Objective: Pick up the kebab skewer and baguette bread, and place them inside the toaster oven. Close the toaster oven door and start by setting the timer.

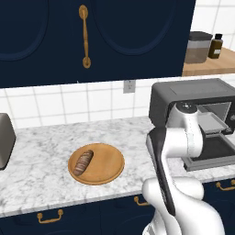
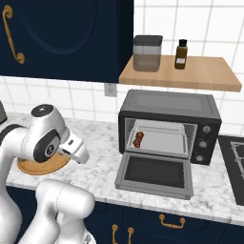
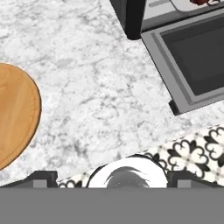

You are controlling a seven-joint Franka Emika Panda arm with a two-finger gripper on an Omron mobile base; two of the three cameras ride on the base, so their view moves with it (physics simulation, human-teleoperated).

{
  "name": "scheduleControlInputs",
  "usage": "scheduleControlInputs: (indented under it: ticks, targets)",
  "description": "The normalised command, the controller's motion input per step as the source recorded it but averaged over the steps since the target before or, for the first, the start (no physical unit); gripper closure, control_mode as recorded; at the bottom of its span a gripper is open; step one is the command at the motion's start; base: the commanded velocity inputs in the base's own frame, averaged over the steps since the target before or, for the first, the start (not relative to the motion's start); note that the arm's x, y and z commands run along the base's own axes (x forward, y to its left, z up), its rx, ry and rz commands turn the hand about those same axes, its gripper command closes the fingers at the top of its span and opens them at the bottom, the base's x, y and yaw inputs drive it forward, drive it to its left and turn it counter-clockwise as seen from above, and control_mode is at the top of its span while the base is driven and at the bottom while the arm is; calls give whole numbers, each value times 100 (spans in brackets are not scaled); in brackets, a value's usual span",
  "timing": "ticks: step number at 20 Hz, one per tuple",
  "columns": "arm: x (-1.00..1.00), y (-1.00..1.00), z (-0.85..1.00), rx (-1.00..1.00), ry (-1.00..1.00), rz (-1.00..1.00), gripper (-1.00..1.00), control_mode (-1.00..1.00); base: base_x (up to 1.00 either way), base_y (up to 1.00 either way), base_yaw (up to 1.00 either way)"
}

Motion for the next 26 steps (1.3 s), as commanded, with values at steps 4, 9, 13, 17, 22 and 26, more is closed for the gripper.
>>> scheduleControlInputs:
  ticks: [4, 9, 13, 17, 22, 26]
  targets:
    - [0, 100, 2, 0, 0, -1, -100, -100, 0, 0, 0]
    - [5, 100, -9, 0, 3, 0, -100, -100, 0, 0, 0]
    - [9, 100, -14, 2, 1, 0, -100, -100, 0, 0, 0]
    - [18, 97, -9, 10, 0, 0, -100, -100, 0, 0, 0]
    - [27, 89, -11, 14, 5, 1, -100, -100, 0, 0, 0]
    - [28, 81, -35, 1, 7, 3, -100, -100, 0, 0, 0]
